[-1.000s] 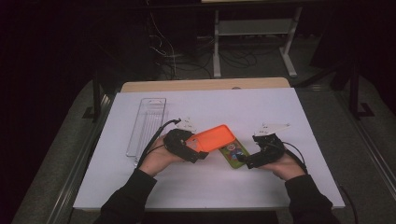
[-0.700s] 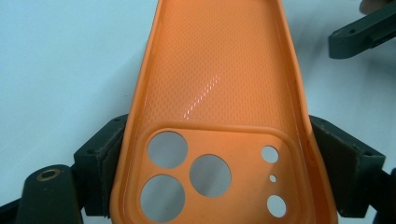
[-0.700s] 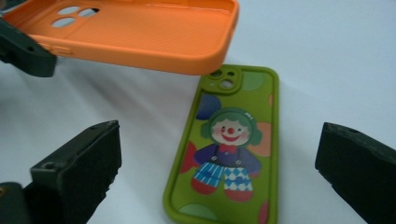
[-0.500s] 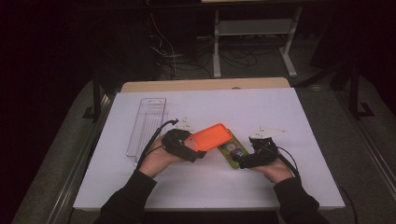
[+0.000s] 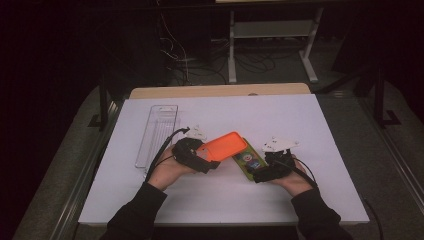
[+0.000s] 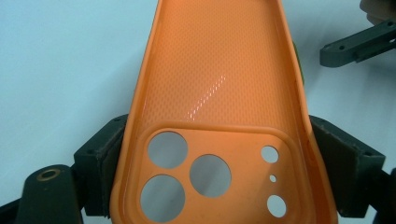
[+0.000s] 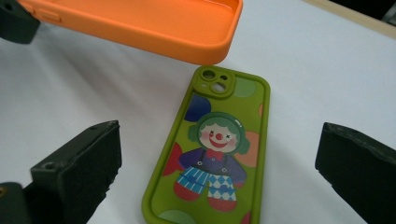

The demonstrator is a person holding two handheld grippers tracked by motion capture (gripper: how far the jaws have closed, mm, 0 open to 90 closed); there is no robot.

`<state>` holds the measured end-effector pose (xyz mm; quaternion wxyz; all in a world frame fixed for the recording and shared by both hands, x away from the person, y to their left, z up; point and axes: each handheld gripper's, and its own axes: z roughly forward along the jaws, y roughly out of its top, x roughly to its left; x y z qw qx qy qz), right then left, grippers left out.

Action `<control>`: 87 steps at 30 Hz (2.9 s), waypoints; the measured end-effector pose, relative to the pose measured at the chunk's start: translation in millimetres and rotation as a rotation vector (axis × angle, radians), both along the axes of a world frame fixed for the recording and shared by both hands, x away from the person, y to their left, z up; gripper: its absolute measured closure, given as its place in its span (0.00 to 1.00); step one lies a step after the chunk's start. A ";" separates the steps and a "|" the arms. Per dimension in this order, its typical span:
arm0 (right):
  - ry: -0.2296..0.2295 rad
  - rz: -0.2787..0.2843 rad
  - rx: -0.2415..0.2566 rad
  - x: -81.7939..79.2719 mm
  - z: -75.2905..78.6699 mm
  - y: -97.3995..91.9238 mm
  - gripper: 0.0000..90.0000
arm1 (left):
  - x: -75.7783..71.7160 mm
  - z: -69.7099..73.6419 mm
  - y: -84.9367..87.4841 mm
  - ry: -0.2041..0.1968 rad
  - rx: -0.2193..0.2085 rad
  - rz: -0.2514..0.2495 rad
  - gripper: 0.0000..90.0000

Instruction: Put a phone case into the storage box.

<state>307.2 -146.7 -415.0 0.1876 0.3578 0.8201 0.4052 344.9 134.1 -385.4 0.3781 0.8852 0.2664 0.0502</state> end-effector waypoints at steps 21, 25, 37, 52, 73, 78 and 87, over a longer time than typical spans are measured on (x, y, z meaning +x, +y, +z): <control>-0.251 0.073 -0.224 -3.8 4.1 11.7 0.00 | -0.7 -2.4 -2.5 0.010 0.031 -0.019 0.17; -0.289 0.100 -0.282 -1.9 5.7 15.1 0.00 | -1.2 -2.7 -3.0 0.014 0.034 -0.026 0.17; -0.438 0.167 -0.445 -7.9 11.2 29.5 0.00 | -0.3 -2.1 -2.3 0.009 0.056 -0.045 0.17; -0.638 0.265 -0.670 -15.9 5.6 51.0 0.00 | -1.7 -3.9 -4.0 0.039 0.023 -0.020 0.17; -0.815 0.309 -0.835 -20.5 -10.3 76.6 0.22 | 1.3 -2.3 -2.1 0.033 0.043 -0.040 0.17; -0.848 0.330 -0.890 -21.3 -15.9 78.8 0.35 | -0.6 -3.1 -3.9 0.048 0.010 -0.016 0.17; -0.881 0.338 -0.904 -23.8 -24.4 84.7 0.64 | 1.1 -2.4 -2.1 0.048 0.033 -0.034 0.17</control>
